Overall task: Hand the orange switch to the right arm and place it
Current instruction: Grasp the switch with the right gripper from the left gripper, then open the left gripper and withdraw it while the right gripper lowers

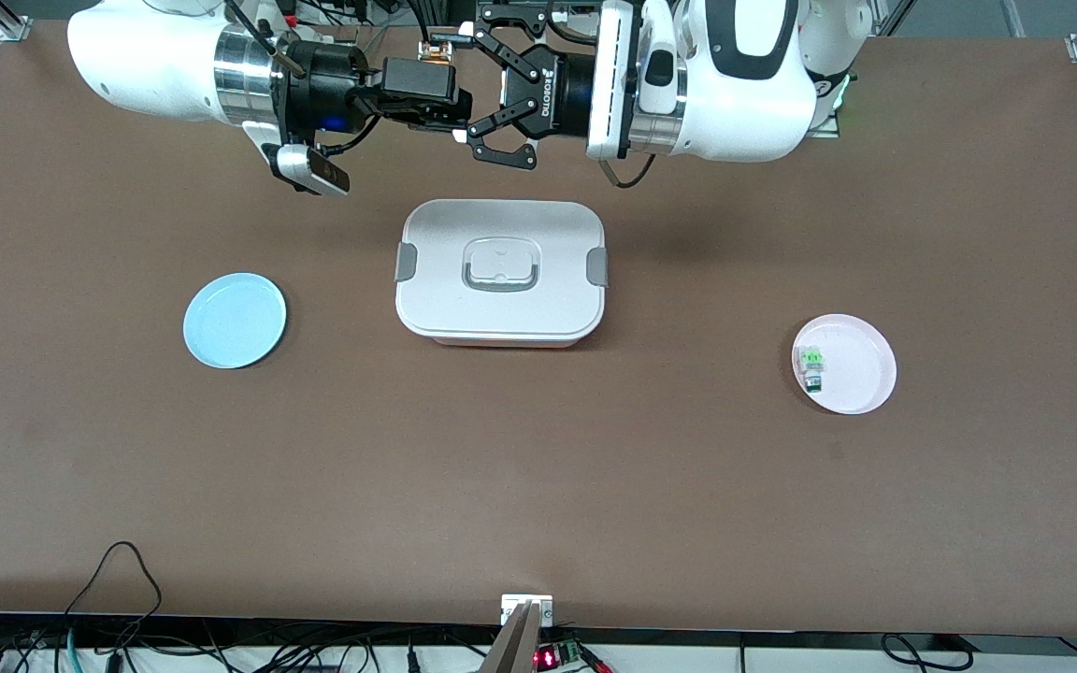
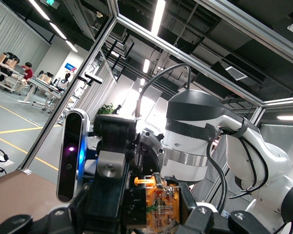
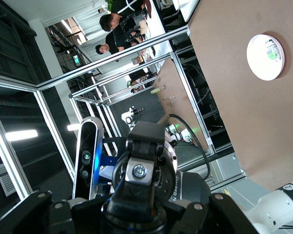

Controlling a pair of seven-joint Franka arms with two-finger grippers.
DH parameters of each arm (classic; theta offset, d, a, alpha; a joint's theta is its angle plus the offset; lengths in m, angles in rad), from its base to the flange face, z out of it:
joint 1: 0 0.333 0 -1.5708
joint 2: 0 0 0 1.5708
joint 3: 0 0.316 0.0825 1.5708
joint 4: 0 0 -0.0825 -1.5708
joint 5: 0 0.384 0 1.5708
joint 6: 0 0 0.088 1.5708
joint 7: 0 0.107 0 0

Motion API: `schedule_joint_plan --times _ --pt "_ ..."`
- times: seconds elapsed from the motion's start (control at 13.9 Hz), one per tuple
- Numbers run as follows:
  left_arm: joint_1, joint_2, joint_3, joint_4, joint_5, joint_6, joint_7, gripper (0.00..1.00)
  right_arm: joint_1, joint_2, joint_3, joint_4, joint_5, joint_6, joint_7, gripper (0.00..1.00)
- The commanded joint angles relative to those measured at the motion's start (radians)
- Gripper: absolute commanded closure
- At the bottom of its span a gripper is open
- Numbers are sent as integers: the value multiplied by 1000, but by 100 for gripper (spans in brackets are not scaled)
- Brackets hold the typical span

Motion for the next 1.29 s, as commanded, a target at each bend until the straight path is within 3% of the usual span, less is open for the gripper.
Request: schedule_joint_plan --times 0.0,0.29,0.36,0.86,1.22 --pt "11 -20 6 -15 -28 19 -6 100 -10 -26 -15 -2 31 2 -18 100" --pt "11 -25 6 -15 -30 19 -22 96 -10 -20 -15 15 31 4 -12 100" --pt "13 -29 6 -15 -30 18 -47 1 -10 -17 -15 23 31 5 -6 100" --pt "34 -45 38 -20 -17 16 -86 0 -10 -17 -15 23 31 2 -4 100" --pt "91 -52 139 -60 -14 5 -86 0 -11 -9 -21 21 31 -1 -7 100"
